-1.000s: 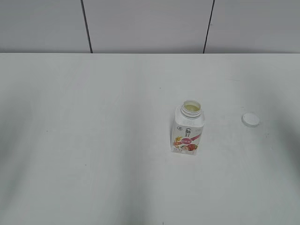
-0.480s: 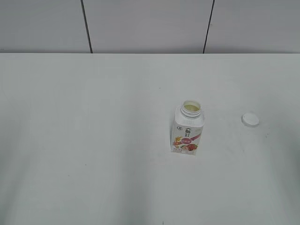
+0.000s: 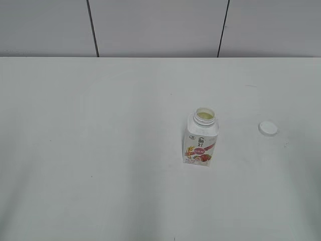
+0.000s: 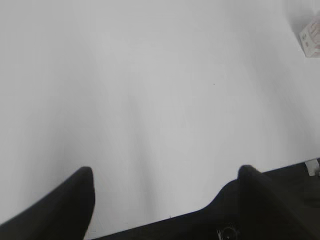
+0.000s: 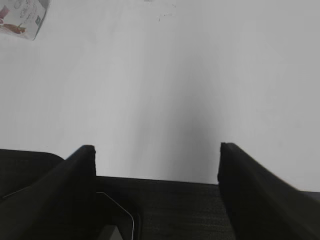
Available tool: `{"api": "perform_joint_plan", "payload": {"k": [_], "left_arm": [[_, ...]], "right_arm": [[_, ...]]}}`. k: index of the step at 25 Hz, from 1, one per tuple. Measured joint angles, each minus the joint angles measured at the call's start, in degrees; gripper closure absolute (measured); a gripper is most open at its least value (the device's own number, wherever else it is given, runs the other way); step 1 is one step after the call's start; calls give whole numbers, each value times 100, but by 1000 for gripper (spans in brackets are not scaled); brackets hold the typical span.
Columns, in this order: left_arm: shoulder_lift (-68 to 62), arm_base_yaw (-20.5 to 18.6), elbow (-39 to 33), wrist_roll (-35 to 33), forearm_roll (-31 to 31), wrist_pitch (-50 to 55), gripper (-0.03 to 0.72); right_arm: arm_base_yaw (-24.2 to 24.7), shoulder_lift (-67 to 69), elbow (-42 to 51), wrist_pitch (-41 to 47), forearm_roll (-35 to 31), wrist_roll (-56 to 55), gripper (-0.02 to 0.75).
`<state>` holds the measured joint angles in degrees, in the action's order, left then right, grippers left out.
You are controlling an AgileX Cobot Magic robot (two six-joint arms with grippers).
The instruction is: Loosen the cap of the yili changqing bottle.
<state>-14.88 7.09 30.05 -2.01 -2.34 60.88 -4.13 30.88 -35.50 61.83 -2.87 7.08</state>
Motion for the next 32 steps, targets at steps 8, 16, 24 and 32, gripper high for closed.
{"api": "perform_joint_plan", "payload": {"k": [8,16,24,32], "left_arm": [[1115,0,0,0,0,-9,155],[1529,0,0,0,0,-9,169],[1529,0,0,0,0,-9,217],[1529,0,0,0,0,-9,218]], "right_arm": [[0,-448,487,-33,0,-2,143],[0,-1091,597,20,11,-2,143],[0,-2203,597,20,65,4,143],[0,-3122,603,24,91,4,143]]}}
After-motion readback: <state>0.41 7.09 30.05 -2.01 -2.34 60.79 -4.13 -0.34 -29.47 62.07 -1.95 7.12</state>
